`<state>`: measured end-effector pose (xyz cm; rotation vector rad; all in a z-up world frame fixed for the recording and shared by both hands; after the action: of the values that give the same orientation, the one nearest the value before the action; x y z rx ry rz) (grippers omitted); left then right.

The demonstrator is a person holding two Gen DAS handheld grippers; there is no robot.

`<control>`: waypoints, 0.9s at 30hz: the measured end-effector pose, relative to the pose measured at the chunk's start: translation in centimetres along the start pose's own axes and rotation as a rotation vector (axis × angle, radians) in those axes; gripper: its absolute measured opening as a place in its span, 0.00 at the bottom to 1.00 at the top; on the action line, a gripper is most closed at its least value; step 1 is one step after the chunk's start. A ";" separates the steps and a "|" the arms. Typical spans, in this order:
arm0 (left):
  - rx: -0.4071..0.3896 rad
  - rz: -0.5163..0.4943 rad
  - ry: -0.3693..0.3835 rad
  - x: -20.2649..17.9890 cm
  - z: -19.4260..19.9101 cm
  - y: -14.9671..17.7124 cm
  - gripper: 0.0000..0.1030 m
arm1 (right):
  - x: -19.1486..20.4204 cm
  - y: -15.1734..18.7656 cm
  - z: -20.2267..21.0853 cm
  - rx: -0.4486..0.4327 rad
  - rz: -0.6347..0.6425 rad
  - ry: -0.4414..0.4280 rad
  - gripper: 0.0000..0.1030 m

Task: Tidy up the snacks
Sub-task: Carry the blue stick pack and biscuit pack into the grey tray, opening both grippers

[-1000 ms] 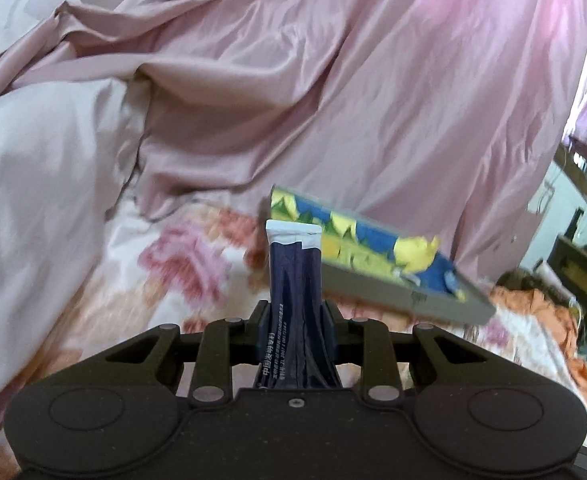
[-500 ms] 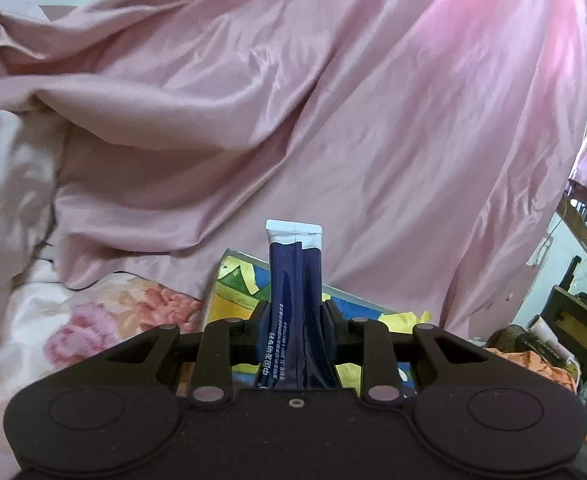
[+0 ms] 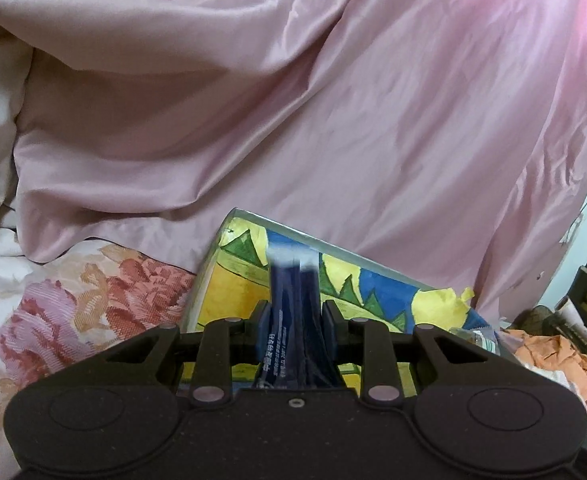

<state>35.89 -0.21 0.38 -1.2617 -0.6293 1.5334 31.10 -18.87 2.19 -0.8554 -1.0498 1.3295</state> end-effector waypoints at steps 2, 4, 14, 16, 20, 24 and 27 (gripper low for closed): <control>-0.003 -0.012 0.002 -0.1 -0.2 0.1 0.23 | 0.0 0.4 -0.2 0.010 -0.009 0.004 0.53; -0.005 -0.018 0.002 -0.1 -0.3 0.1 0.23 | 0.0 0.5 -0.4 0.017 -0.012 0.007 0.53; 0.000 0.020 -0.030 0.2 1.3 -0.4 0.72 | 0.1 -0.4 1.5 -0.024 0.031 0.032 0.75; -0.012 0.017 -0.035 0.1 2.4 -0.8 0.77 | -0.1 -0.9 2.5 -0.045 0.037 0.039 0.80; -0.043 0.013 -0.041 -0.1 5.1 -1.7 0.93 | -0.4 -2.2 5.4 -0.098 0.048 0.054 0.88; -0.082 -0.015 -0.062 -1.0 8.7 -1.9 0.99 | -0.9 -3.3 8.6 -0.149 0.045 0.060 1.00; -0.095 -0.044 -0.074 -1.5 11.3 -1.6 0.99 | -1.1 -3.6 11.2 -0.180 0.049 0.059 1.00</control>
<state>25.94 1.21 5.91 -1.2582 -0.7812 1.5344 21.85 -21.24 9.10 -1.0540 -1.1201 1.2560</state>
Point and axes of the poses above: each gripper's, at about its wrist camera, not at the fingertips, and z roughly against the way its jaws point, x to its left, y to its underside, the point moved 5 cm from there along -z, roughly the way its jaws point, and after that the axes turned 1 degree about y, right-handed, at the moved point
